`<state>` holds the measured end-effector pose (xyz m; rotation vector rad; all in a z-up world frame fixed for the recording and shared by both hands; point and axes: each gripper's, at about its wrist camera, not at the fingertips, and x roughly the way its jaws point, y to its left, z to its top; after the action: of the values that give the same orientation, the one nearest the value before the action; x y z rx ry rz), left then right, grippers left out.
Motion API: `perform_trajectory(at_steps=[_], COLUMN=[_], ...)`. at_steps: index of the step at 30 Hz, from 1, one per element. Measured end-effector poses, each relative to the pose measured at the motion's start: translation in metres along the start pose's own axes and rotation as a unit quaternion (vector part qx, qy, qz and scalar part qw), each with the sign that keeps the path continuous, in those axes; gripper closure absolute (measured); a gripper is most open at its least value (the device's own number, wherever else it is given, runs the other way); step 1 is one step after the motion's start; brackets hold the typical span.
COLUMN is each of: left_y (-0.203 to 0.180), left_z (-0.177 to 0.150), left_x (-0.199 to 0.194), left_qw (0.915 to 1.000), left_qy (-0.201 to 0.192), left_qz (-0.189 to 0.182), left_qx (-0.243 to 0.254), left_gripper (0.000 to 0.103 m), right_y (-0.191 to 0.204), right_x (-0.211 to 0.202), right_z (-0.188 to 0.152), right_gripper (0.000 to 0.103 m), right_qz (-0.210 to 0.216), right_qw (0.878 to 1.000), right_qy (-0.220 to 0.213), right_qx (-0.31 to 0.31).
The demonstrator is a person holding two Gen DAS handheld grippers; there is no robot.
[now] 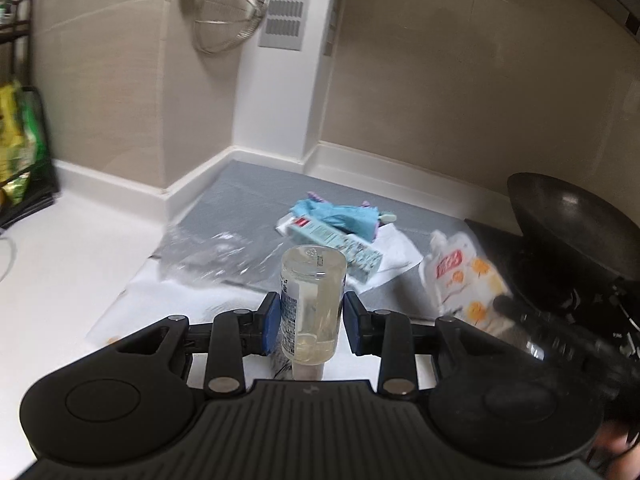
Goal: Collect trash
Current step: 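Lift the bottle with the left gripper while the right gripper lifts the pouch, then lower the bottle and pouch into the trash bin with both grippers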
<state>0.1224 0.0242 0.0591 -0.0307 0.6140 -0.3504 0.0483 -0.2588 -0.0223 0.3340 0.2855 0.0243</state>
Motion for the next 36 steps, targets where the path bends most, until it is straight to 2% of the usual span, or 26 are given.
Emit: perform_trajectory(at_steps=[4, 8, 12, 19, 25, 31, 36], left_y=[0.014, 0.025, 0.035, 0.052, 0.064, 0.073, 0.078], left_z=[-0.018, -0.035, -0.058, -0.111, -0.164, -0.220, -0.257], left_x=[-0.026, -0.049, -0.069, -0.085, -0.078, -0.052, -0.022], left_qw=[0.9998, 0.9995, 0.9991, 0.9978, 0.9937, 0.9848, 0.9762], left_qy=[-0.003, -0.002, 0.005, 0.035, 0.086, 0.149, 0.195], left_qz=[0.010, 0.020, 0.028, 0.036, 0.048, 0.054, 0.060], left_qx=[-0.017, -0.024, -0.030, -0.043, -0.052, -0.072, -0.074], left_gripper=[0.066, 0.066, 0.066, 0.066, 0.066, 0.066, 0.066], right_y=[0.011, 0.022, 0.039, 0.073, 0.090, 0.094, 0.091], right_x=[-0.007, -0.024, -0.048, -0.083, -0.091, -0.066, -0.030], right_z=[-0.002, -0.002, -0.007, -0.028, -0.062, -0.123, -0.185], right_gripper=[0.089, 0.090, 0.090, 0.090, 0.090, 0.090, 0.090], right_qz=[-0.002, 0.016, 0.047, 0.109, 0.151, 0.141, 0.120], right_qw=[1.000, 1.000, 0.998, 0.990, 0.980, 0.967, 0.947], right_qy=[-0.001, -0.002, -0.006, 0.021, 0.085, 0.177, 0.265], right_qx=[-0.020, -0.027, -0.048, -0.082, -0.098, -0.116, -0.137])
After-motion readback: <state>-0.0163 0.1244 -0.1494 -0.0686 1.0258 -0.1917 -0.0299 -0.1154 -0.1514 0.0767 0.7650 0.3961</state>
